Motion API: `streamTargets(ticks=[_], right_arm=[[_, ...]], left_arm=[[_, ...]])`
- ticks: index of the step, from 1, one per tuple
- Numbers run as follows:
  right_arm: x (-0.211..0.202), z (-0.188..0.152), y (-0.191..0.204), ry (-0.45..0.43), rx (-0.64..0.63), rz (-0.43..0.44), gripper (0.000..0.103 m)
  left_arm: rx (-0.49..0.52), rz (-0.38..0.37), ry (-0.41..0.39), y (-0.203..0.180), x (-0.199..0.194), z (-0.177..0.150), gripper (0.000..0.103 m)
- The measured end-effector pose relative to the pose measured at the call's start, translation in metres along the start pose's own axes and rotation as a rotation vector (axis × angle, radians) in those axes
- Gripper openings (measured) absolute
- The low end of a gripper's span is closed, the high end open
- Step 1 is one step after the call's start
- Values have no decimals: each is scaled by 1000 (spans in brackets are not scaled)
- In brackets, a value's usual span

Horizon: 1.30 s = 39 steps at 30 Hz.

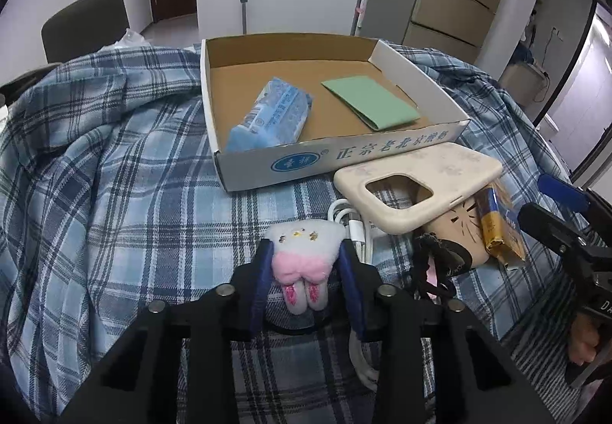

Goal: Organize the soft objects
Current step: 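Close the left tool on the pink bunny charm and lift it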

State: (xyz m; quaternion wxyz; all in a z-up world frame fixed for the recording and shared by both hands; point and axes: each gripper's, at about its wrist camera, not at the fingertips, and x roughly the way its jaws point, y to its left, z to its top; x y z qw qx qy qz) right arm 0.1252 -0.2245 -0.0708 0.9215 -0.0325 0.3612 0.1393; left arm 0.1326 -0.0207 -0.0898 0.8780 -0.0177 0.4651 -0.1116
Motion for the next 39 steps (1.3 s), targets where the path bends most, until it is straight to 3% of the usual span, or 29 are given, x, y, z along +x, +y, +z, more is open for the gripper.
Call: streamTargets(ticks=[5,12,16,25,31,39], right_arm=[[-4,0,-3,-26,15,-15,78],[-5,2,-18,-30,82,-19,78],[1,5,-28,15,140,-45,78],[4,6,-11,121,167,-156,79],[26,4,-14,211,237,-119,79],[35,7,-12,211,242,-133,79]], left_arm=[[21,-14,-71,-3,-13,-2,32],[100,-7,-319,-17,-60,-14,32],[136,30,-423,-27,-77,-21,32],[88,16,-474,-15,-88,-22,32],[111,21,-501,-20,-93,-27,32],[88,-12,-501,-14,-93,-25,32]])
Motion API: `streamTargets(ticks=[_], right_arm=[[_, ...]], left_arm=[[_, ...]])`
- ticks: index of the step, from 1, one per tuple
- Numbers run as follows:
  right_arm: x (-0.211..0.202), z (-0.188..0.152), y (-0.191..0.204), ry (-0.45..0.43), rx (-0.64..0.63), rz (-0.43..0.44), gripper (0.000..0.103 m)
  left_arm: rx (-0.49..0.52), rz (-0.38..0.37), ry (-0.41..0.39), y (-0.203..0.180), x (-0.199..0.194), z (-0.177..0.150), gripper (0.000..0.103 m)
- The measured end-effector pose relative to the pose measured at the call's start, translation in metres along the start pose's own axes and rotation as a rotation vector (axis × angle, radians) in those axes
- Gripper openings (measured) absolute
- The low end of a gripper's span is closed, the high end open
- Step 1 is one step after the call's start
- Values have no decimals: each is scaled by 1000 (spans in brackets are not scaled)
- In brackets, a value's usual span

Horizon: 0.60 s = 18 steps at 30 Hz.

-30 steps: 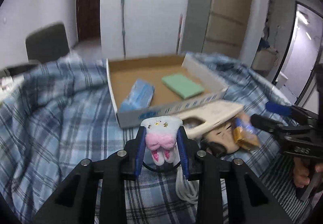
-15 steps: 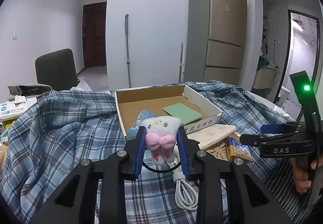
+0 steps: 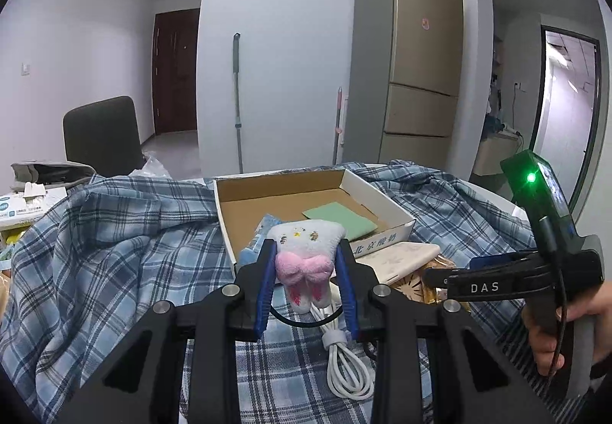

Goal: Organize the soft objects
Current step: 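Grasp the gold-and-blue pack with the right tool while left holds the bunny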

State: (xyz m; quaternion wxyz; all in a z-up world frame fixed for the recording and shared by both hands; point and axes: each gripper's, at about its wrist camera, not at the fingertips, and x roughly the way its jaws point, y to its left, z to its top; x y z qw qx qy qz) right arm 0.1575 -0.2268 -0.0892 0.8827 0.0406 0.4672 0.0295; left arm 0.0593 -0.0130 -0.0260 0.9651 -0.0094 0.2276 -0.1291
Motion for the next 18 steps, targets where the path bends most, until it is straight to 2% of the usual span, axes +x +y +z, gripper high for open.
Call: streamTargets(ticks=[3,6,10,18], right_arm=[[6,0,3,21,-1,19,79],[16,-3,3,67,24,73,78],[18,-4,7,56,14,62,78],[18,-4,4,66,2,67,70]], left_arm=[[10,3,-4,-2,-1,-1,32],[26,7,-11,-6,-2,-1,32],[22,30,-16,-5,-2,-1,32],[9,32,-6,-2,-1,-1,32]])
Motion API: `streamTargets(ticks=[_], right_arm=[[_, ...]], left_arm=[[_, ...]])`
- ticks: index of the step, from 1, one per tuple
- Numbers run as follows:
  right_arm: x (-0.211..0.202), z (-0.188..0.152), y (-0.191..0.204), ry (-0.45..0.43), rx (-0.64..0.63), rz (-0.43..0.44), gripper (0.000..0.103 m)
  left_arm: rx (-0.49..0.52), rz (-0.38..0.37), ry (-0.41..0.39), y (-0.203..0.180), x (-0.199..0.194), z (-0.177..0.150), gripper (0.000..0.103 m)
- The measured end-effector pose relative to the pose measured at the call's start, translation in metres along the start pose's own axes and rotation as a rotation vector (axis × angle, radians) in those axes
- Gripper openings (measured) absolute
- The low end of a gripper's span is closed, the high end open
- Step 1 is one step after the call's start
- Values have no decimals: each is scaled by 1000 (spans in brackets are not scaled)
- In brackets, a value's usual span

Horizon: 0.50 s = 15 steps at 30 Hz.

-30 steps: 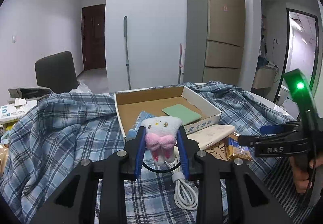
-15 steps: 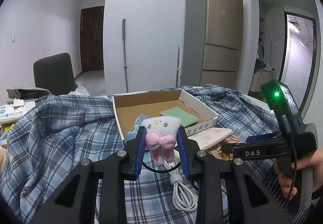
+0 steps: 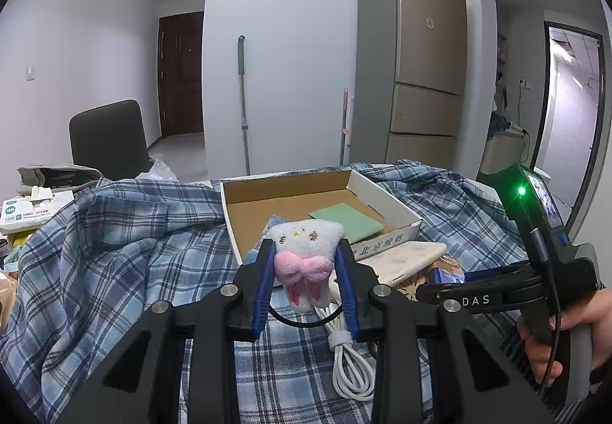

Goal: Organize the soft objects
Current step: 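Grasp the gold-and-blue pack with the right tool while left holds the bunny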

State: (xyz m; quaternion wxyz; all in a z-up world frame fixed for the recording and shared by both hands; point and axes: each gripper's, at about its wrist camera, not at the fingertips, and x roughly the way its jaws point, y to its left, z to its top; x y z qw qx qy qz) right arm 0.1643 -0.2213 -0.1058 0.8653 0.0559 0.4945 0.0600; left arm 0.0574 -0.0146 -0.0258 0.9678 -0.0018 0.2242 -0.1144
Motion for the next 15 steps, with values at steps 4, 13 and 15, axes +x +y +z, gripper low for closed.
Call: streamTargets(ticks=[4,13,15], right_arm=[[-9,-4,2,-5,-46,-19,64],[-43,-22,0,-35,-117,6,61],[-56,-26,3,-63,-140,8,61]], left_arm=[[1,0,0,0,0,0,32],[-4,0,3,1,1,0,32],[-1,1,2,0,1,0,32]])
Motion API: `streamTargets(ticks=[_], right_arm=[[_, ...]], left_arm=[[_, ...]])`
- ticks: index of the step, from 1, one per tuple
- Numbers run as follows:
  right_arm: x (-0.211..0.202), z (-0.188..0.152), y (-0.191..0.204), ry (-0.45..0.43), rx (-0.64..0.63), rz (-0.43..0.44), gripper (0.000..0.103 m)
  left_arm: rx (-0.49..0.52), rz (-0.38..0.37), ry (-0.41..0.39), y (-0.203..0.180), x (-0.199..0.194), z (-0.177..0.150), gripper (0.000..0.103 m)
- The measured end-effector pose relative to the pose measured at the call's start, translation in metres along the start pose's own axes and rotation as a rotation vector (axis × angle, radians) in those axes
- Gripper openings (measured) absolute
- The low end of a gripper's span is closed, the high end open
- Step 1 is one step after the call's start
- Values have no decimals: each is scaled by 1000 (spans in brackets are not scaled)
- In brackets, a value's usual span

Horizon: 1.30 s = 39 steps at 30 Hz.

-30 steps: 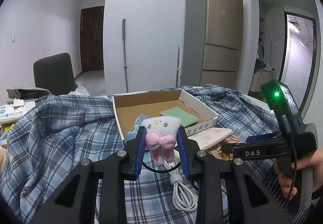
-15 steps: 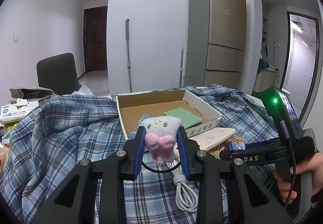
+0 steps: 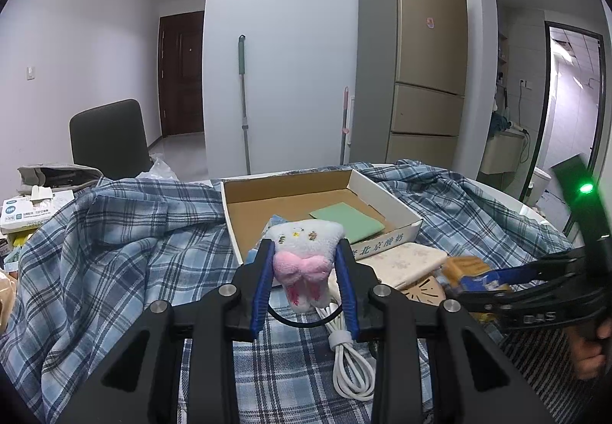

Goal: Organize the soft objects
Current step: 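Grasp the gold-and-blue pack with the right tool while left holds the bunny, then lift the gold-and-blue pack and pink bunny and carry both over the box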

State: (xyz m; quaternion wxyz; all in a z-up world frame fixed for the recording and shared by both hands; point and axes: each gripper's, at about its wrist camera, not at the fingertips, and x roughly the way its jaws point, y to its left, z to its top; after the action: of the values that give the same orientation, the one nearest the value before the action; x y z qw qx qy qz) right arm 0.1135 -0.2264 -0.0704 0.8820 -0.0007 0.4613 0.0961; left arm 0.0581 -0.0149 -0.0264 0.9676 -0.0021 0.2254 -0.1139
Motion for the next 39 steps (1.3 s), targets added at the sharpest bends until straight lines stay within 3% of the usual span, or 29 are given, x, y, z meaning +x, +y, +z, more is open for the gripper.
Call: streamTargets(ticks=[8,11,15,22,27,33,34,36,39], right_arm=[[-25,8,33,-107,-131,60,62],[-1,11,50,-16,-226,131,62],[25,6,56,59,-283,105,62],[39,5,45,89,-239,117,70],[42,6,34,118,-137,201,70],[34,2,36,49,-117,116,70],[35,1,38,43,-127,106,70],[39,1,41,33,-147,97,57],[36,-1,39,-5,-140,76,55]], left_arm=[[-7,7,-3,1,-1,0,32],[-17,10,-1,4,0,0,32],[-33,11,-1,7,-1,0,32],[-17,3,5,3,1,0,32],[-19,3,9,3,0,0,32],[-18,3,9,3,0,0,32],[-19,3,8,4,0,0,32],[-19,4,8,3,0,0,32],[-20,4,8,4,0,0,32]])
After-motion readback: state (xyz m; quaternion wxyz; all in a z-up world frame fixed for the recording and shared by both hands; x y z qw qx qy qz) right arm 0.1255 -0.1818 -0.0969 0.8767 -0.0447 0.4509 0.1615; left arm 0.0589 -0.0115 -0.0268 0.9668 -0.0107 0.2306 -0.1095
